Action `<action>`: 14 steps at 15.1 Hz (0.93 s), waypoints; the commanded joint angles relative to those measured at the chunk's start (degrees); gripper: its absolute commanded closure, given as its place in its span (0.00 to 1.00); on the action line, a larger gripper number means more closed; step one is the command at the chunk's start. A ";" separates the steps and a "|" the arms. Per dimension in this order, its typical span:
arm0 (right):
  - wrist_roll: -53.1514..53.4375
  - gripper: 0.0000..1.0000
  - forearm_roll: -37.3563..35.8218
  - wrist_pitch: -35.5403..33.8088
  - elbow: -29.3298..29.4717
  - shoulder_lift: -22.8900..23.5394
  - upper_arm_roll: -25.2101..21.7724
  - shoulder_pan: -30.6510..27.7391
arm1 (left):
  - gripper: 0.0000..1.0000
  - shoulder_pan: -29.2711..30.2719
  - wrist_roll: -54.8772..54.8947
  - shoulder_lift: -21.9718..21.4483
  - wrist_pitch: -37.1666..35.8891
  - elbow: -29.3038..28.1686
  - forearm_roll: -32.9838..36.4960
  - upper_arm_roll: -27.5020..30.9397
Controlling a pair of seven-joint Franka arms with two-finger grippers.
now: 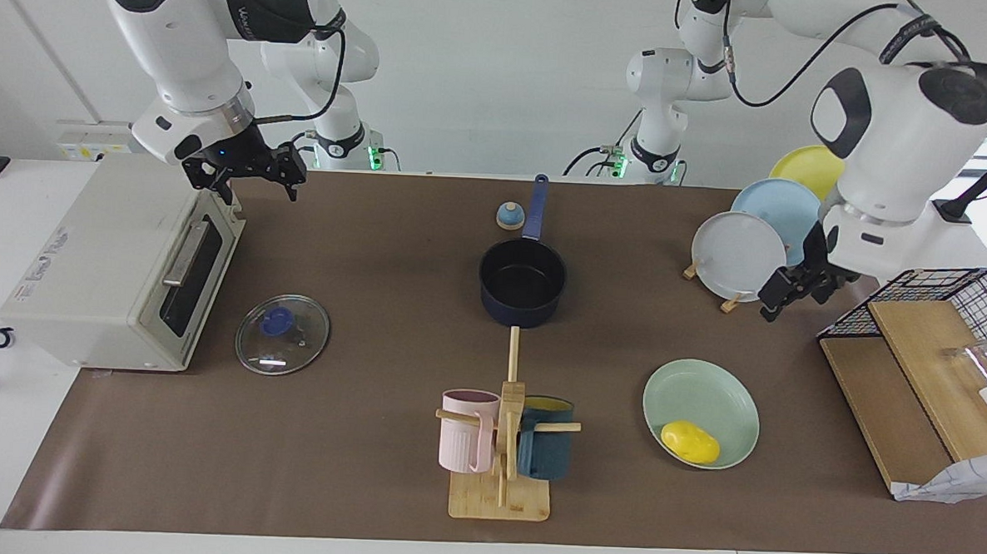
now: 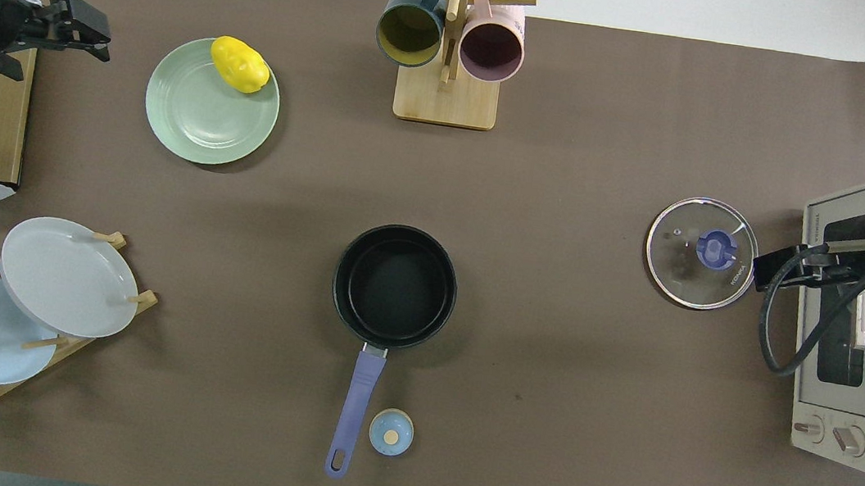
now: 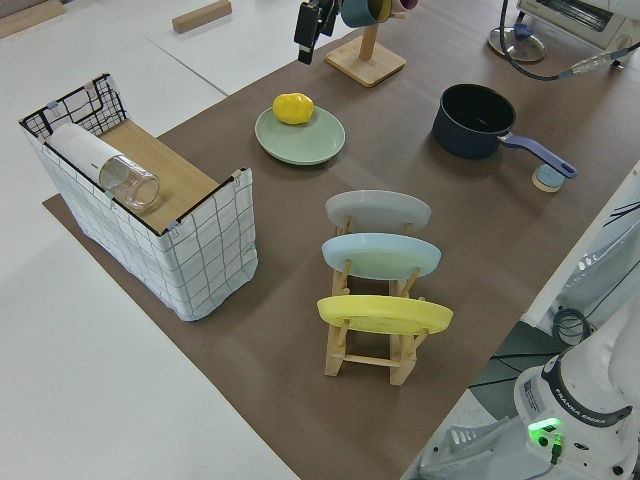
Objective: Transfer potato from pot to plate
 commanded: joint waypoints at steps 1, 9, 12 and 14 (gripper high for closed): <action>1.02 0.00 0.28 -0.73 0.18 0.14 0.44 -0.55 | 0.00 2.00 6.31 -5.14 -6.16 -1.06 -0.49 -0.11; 1.02 0.00 0.28 -0.73 0.18 0.14 0.44 -0.55 | 0.00 0.95 10.20 -12.08 -19.28 -5.00 -1.02 -0.73; 1.02 0.00 0.28 -0.73 0.18 0.14 0.44 -0.55 | 0.00 1.12 10.02 -12.54 -14.03 -6.87 -1.98 -0.91; 1.02 0.00 0.28 -0.73 0.18 0.14 0.44 -0.55 | 0.00 1.65 8.62 -12.18 -7.54 -7.30 -6.10 -0.82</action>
